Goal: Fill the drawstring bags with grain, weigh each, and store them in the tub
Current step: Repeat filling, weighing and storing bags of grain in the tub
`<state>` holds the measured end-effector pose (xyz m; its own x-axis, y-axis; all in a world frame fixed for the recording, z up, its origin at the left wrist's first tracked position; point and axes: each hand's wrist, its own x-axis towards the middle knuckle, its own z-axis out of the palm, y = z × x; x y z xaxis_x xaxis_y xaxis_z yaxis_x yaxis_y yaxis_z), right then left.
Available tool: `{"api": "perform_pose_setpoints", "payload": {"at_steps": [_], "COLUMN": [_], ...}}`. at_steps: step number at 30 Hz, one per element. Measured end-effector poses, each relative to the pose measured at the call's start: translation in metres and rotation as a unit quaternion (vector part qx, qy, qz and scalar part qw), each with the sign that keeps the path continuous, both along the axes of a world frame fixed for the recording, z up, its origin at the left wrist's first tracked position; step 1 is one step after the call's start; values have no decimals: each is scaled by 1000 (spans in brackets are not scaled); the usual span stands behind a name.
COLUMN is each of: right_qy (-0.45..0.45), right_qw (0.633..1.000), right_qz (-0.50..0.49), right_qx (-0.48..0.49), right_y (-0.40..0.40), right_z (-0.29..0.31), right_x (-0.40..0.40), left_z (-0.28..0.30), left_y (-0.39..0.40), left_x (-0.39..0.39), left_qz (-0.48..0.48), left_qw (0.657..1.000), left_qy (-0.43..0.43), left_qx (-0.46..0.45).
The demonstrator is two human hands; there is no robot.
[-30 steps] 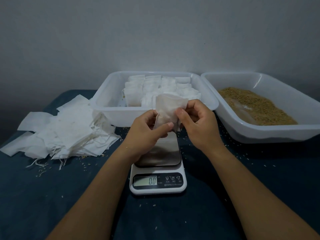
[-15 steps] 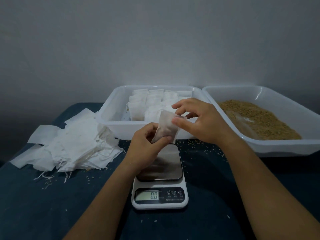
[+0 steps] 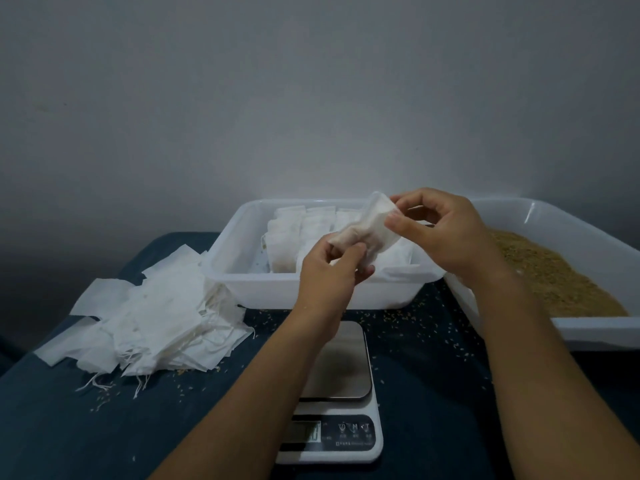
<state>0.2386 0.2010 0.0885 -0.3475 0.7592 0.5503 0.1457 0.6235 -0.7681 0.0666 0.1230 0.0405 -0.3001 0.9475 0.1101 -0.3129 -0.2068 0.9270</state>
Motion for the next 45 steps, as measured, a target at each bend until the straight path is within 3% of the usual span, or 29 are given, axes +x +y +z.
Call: {"api": "perform_pose_setpoints", "payload": {"at_steps": [6,9,12,20,28,31,35,45], "right_qy": [4,-64,-102,57,46,2,63,15], "right_qw": [997,986,980,981,976,971,966,958], "right_qz": [-65,-152,-169,-107,-177,-223,-206,-195], "right_qx": [-34,-5,-20,-152,-122,-86,-141,-208], "right_y": [14,21,26,34,42,43,43,44], "right_z": [-2,-5,-8,-21,-24,-21,-19,-27], "right_x": [43,61,69,76,88,95,96,93], "left_z": [13,15,19,27,27,25,19,34], "left_y": [34,48,60,85,97,97,97,94], "left_x": [22,34,46,64,79,82,81,93], "left_qz": [-20,-31,-33,-33,-35,-28,-37,-39], "left_qw": [995,989,984,964,965,966,971,957], "left_qy": [95,143,174,258,254,251,228,288], "left_qx": [-21,-32,-34,-47,-55,-57,-62,-24]}}
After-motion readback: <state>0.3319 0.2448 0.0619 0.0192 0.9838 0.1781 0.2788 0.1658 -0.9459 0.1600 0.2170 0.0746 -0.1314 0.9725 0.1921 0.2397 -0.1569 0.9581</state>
